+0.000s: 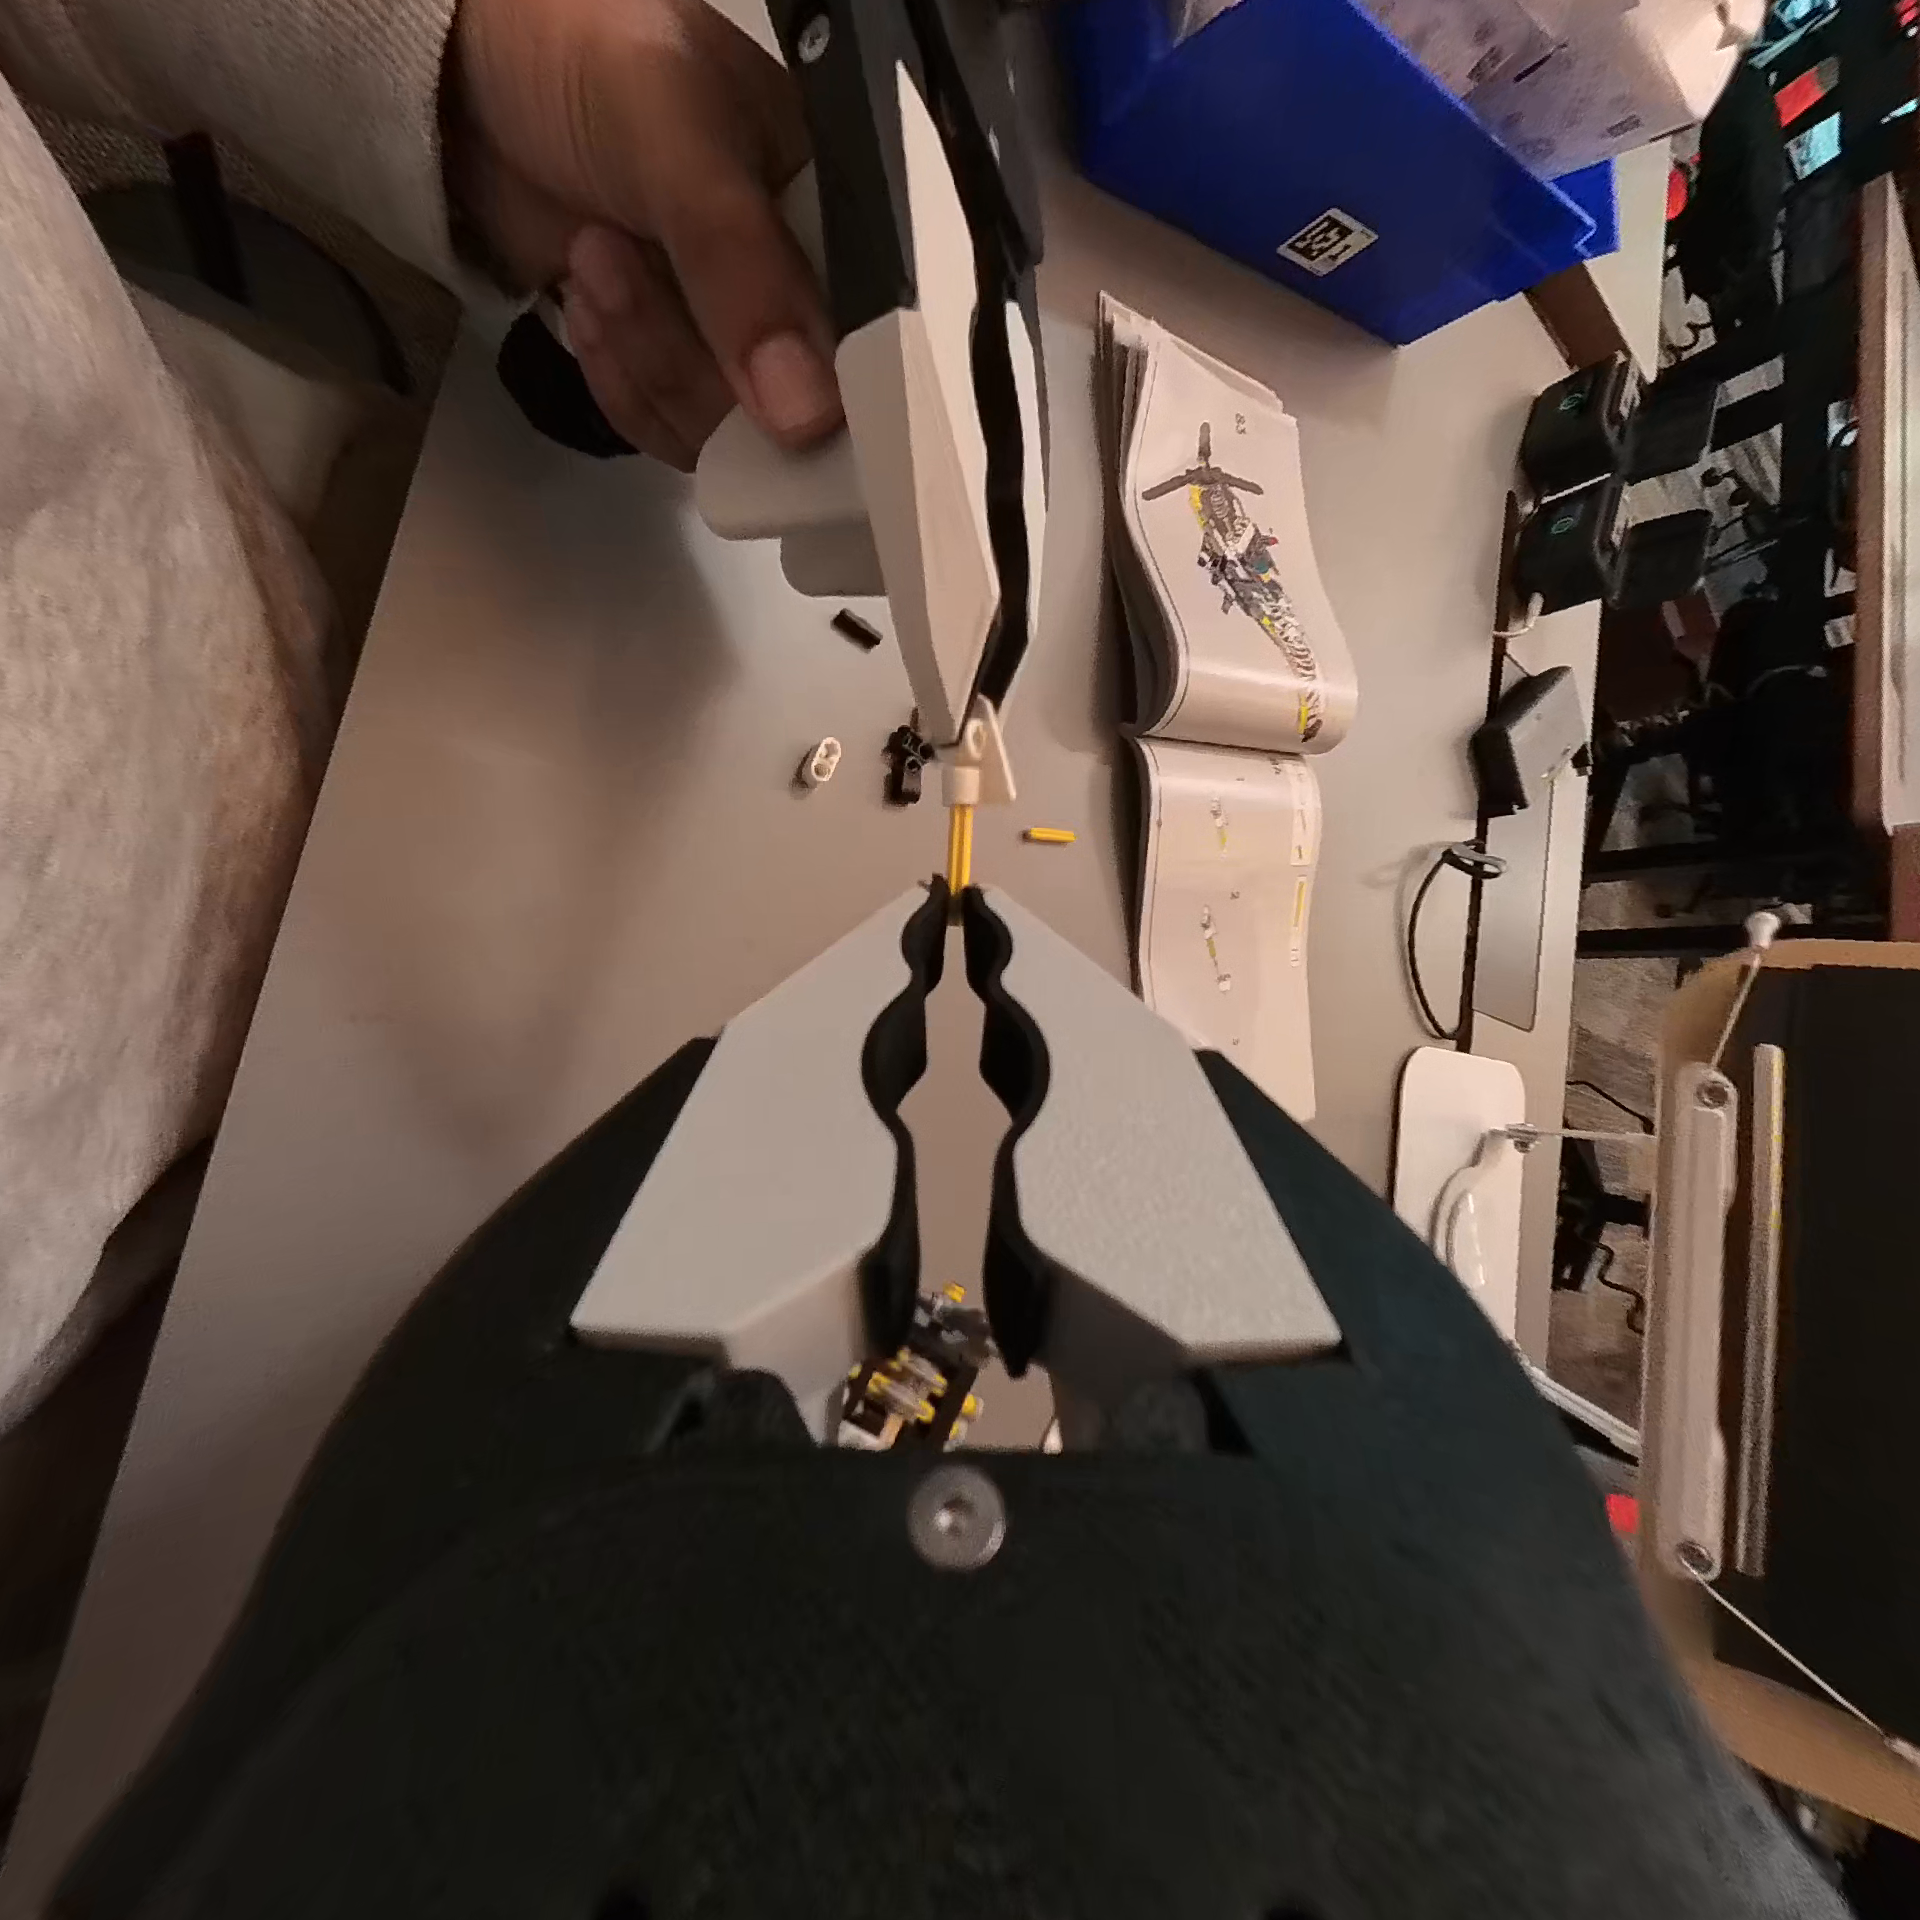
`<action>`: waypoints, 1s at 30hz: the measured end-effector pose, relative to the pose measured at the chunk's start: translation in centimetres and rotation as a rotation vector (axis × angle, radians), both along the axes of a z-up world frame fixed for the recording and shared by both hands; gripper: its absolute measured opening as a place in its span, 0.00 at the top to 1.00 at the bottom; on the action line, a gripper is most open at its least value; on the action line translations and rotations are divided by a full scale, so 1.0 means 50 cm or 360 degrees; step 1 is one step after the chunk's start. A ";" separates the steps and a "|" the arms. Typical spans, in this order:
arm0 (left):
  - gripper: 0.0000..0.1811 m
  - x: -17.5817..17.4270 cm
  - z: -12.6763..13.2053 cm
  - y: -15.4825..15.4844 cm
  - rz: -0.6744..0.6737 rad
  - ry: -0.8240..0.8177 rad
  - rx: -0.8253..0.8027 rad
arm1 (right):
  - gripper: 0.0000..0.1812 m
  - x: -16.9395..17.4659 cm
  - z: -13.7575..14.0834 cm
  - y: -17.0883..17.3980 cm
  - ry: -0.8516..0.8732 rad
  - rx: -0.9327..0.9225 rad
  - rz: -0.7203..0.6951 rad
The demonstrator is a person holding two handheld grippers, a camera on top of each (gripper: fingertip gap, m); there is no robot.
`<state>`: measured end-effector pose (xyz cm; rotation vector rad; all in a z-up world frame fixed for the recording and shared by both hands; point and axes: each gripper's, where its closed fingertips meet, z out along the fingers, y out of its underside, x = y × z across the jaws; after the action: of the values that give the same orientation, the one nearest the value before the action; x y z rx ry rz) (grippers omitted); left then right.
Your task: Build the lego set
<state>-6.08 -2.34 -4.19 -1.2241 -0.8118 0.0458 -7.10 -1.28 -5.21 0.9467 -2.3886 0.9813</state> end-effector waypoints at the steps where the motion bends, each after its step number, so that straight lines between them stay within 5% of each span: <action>1: 0.98 0.000 -0.002 0.001 0.0006 -0.0001 -0.0017 | 1.00 -0.001 -0.003 0.000 0.0022 0.0007 -0.0007; 6: 0.98 -0.007 -0.016 0.002 0.0040 -0.0024 -0.0129 | 1.00 -0.008 -0.017 0.001 0.0207 0.0047 -0.0024; 12: 0.98 -0.007 -0.018 -0.001 0.0030 -0.0036 -0.0072 | 1.00 0.006 -0.011 0.002 -0.0033 -0.0020 0.0012; 22: 0.98 0.021 0.030 -0.003 -0.0235 -0.0061 0.0463 | 1.00 0.037 0.033 0.002 -0.0437 -0.0314 0.0144; 30: 0.98 0.019 0.021 0.004 -0.0356 -0.0275 0.0630 | 1.00 0.042 0.036 0.012 -0.0425 -0.0331 0.0178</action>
<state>-5.12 -2.13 -3.12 -0.9423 -0.7832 -0.3909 -5.01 -0.70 -3.43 0.9288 -2.4010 1.4488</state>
